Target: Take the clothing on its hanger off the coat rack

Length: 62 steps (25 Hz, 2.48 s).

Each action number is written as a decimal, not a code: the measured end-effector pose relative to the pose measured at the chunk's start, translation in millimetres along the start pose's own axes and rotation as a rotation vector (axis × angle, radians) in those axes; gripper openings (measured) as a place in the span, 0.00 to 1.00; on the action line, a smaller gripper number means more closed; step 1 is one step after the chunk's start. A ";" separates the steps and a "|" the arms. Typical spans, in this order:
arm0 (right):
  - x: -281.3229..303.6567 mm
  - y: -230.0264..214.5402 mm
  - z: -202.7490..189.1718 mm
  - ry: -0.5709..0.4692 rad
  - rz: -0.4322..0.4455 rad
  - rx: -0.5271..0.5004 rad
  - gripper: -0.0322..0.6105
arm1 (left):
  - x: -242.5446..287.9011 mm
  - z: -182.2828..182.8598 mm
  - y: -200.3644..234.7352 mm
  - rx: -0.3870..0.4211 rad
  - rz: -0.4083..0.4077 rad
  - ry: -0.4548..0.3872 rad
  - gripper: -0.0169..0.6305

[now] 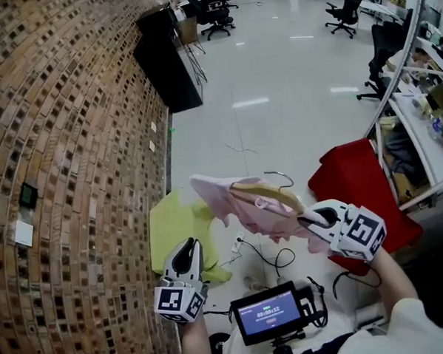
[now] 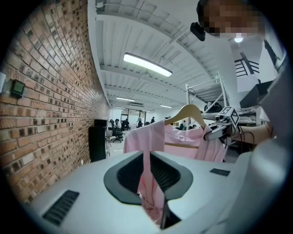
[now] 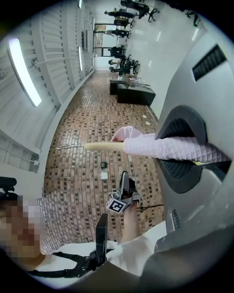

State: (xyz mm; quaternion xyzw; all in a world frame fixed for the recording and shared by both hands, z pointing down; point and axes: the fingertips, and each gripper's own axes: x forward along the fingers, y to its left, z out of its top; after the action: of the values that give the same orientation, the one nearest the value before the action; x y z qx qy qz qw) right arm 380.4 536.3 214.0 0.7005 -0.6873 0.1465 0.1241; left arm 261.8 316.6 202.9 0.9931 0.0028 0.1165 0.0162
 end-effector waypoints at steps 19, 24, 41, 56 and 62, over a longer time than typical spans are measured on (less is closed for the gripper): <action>210.1 86.5 91.7 -0.073 0.229 -0.059 0.08 | -117.0 -33.3 178.0 -0.044 0.209 -0.013 0.10; 250.5 115.9 104.7 -0.074 0.291 -0.085 0.08 | -144.7 -45.0 209.1 -0.054 0.257 -0.016 0.10; 334.1 200.8 154.0 -0.069 0.486 -0.169 0.08 | -235.9 -66.1 266.2 -0.118 0.449 -0.049 0.10; 410.0 226.9 208.7 -0.039 0.726 -0.266 0.08 | -286.3 -64.5 313.8 -0.204 0.713 -0.057 0.10; 439.7 240.2 235.5 0.008 0.820 -0.322 0.08 | -297.9 -58.7 330.4 -0.223 0.798 -0.067 0.10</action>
State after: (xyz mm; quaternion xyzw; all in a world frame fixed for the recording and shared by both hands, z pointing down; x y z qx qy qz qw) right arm 153.8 34.6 154.4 0.3408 -0.9221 0.0772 0.1660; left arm -41.0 -14.6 202.0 0.9117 -0.3953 0.0810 0.0772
